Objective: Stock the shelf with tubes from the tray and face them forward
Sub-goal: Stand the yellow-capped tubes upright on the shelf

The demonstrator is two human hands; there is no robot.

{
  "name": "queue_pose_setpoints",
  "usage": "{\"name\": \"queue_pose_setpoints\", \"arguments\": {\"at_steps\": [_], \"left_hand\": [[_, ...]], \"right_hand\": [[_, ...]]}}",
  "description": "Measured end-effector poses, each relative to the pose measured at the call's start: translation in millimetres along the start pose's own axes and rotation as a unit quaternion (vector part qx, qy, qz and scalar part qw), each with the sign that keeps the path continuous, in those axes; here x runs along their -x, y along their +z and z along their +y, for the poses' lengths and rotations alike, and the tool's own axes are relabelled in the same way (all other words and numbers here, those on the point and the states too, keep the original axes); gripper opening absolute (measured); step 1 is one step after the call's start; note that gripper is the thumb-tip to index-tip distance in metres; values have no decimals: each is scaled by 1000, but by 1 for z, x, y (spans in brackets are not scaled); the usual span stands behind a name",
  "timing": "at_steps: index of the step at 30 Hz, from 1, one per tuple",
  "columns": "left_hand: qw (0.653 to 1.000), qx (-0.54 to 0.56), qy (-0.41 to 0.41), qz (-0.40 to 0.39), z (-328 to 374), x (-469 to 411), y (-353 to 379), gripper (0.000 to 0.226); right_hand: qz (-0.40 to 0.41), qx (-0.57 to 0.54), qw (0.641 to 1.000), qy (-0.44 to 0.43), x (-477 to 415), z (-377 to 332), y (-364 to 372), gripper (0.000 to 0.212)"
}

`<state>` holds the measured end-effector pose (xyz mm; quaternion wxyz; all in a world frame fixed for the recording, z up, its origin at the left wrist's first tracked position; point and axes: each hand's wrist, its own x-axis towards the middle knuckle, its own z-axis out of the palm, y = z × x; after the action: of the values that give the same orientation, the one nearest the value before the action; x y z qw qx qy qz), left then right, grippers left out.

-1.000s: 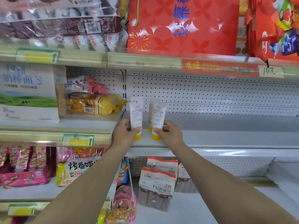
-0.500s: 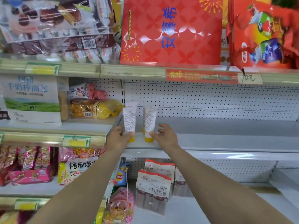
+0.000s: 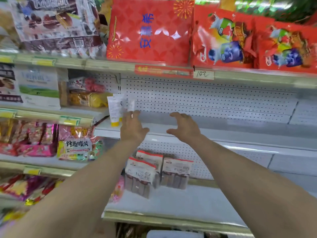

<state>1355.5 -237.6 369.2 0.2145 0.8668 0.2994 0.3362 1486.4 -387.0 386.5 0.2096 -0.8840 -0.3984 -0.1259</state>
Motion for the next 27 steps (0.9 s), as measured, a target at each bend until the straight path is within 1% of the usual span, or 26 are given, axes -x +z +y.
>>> {"name": "queue_pose_setpoints", "arguments": {"at_steps": [2, 4, 7, 11, 15, 17, 21, 23, 27], "left_hand": [[999, -30, 12, -9, 22, 22, 11, 70], [999, -40, 15, -15, 38, 42, 24, 66], [999, -27, -8, -30, 53, 68, 48, 62], [997, -23, -35, -64, 62, 94, 86, 60], [995, -40, -24, -87, 55, 109, 124, 57], [991, -42, -26, -125, 48, 118, 149, 58], [979, -27, -61, -194, 25, 148, 202, 54], [966, -38, -70, -247, 7, 169, 231, 60], [931, -33, -112, -347, -43, 213, 285, 58]], "right_hand": [[-5, 42, 999, -15, 19, 21, -15, 70], [-11, 58, 998, -21, 35, 41, -25, 69], [-25, 42, 999, -14, 57, 71, -27, 62], [-49, 11, 999, 12, 83, 106, -9, 59], [-80, -14, 995, 50, 104, 135, 18, 61], [-98, -23, 992, 72, 113, 152, 37, 62], [-144, -38, 981, 128, 136, 184, 87, 62], [-178, -46, 971, 154, 155, 198, 117, 63], [-258, -62, 940, 215, 198, 221, 184, 62]]}}
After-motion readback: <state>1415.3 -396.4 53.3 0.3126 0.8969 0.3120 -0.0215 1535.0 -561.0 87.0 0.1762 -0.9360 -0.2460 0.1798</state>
